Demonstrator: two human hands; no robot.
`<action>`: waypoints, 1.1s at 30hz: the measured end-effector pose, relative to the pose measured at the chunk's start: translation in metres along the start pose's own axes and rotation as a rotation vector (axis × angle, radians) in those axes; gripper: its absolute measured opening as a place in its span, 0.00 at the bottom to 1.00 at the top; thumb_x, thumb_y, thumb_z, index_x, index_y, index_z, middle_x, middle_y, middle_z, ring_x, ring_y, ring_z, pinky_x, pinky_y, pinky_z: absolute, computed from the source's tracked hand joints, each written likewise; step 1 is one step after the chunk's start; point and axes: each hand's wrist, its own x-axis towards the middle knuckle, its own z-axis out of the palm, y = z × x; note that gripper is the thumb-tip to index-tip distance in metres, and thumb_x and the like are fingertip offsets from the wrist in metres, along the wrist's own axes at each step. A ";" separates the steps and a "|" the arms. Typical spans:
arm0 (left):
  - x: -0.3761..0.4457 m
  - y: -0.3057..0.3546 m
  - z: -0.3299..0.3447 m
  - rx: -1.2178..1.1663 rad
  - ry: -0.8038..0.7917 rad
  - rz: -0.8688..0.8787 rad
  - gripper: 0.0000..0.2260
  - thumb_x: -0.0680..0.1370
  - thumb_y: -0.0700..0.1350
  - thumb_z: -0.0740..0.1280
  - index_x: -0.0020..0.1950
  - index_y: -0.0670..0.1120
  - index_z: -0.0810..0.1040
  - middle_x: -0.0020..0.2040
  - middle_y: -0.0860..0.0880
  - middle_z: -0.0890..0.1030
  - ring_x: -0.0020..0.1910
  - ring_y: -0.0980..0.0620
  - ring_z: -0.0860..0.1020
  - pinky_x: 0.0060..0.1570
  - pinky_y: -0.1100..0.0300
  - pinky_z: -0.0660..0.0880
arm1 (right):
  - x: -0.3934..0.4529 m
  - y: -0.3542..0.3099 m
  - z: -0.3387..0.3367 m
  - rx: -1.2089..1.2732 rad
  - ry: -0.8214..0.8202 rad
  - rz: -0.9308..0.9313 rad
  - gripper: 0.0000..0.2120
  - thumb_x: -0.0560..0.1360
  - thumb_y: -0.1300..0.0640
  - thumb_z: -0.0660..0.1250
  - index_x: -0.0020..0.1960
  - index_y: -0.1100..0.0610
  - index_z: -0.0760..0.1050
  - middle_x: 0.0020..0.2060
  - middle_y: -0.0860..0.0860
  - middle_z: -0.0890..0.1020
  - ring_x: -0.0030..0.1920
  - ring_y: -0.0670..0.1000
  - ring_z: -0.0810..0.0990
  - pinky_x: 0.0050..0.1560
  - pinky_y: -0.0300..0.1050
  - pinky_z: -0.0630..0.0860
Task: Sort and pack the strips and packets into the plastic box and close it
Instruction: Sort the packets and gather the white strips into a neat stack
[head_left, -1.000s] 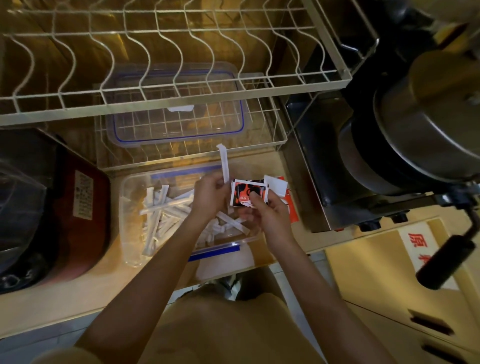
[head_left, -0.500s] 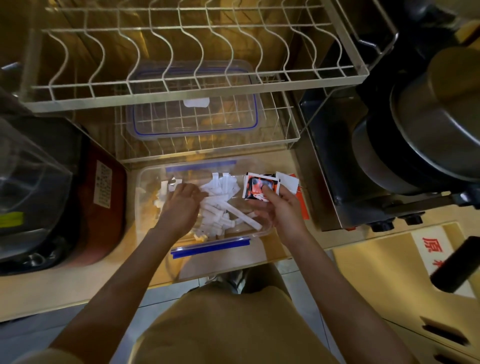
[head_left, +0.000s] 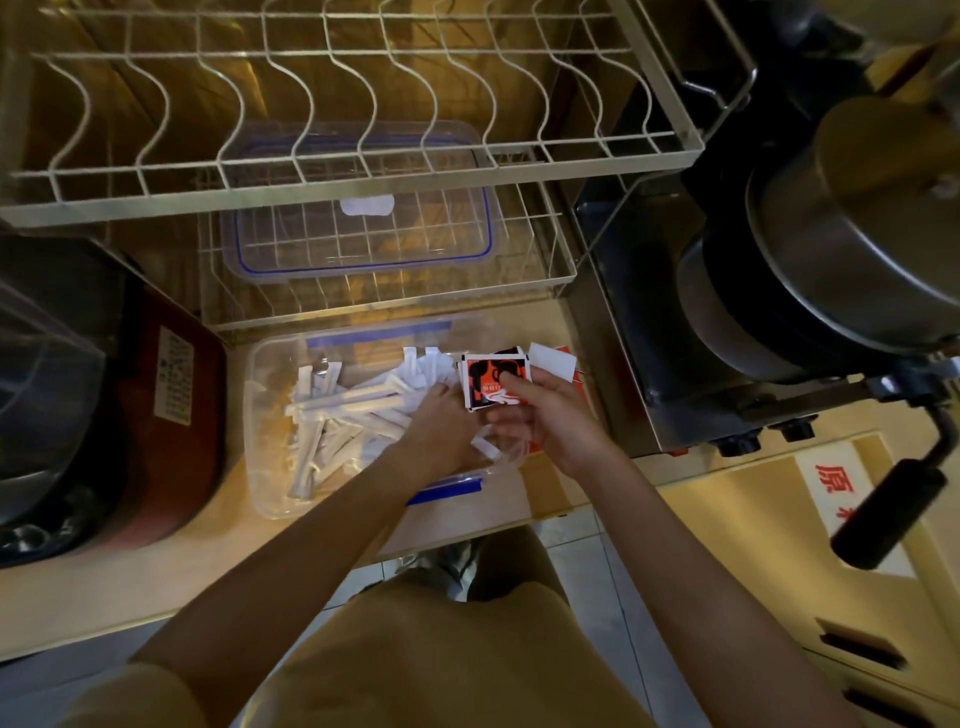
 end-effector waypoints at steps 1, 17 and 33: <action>0.002 -0.001 0.004 0.022 0.004 0.000 0.17 0.64 0.51 0.70 0.49 0.44 0.81 0.44 0.42 0.85 0.44 0.41 0.83 0.42 0.51 0.80 | 0.001 0.000 0.001 0.003 0.009 0.003 0.07 0.76 0.60 0.65 0.53 0.59 0.77 0.33 0.54 0.85 0.29 0.48 0.83 0.29 0.39 0.79; -0.002 -0.042 0.004 0.188 0.135 -0.164 0.11 0.61 0.38 0.75 0.43 0.43 0.83 0.44 0.44 0.83 0.50 0.44 0.80 0.54 0.53 0.71 | 0.014 -0.034 0.029 -1.076 -0.106 -0.253 0.07 0.74 0.62 0.60 0.45 0.60 0.78 0.40 0.54 0.80 0.43 0.53 0.78 0.42 0.40 0.72; -0.015 -0.043 -0.003 -0.044 0.348 -0.227 0.14 0.67 0.38 0.67 0.51 0.46 0.82 0.51 0.43 0.83 0.55 0.40 0.78 0.54 0.49 0.73 | 0.037 -0.006 0.069 -1.705 -0.157 -0.021 0.14 0.79 0.63 0.55 0.61 0.64 0.72 0.61 0.59 0.77 0.60 0.56 0.76 0.58 0.45 0.71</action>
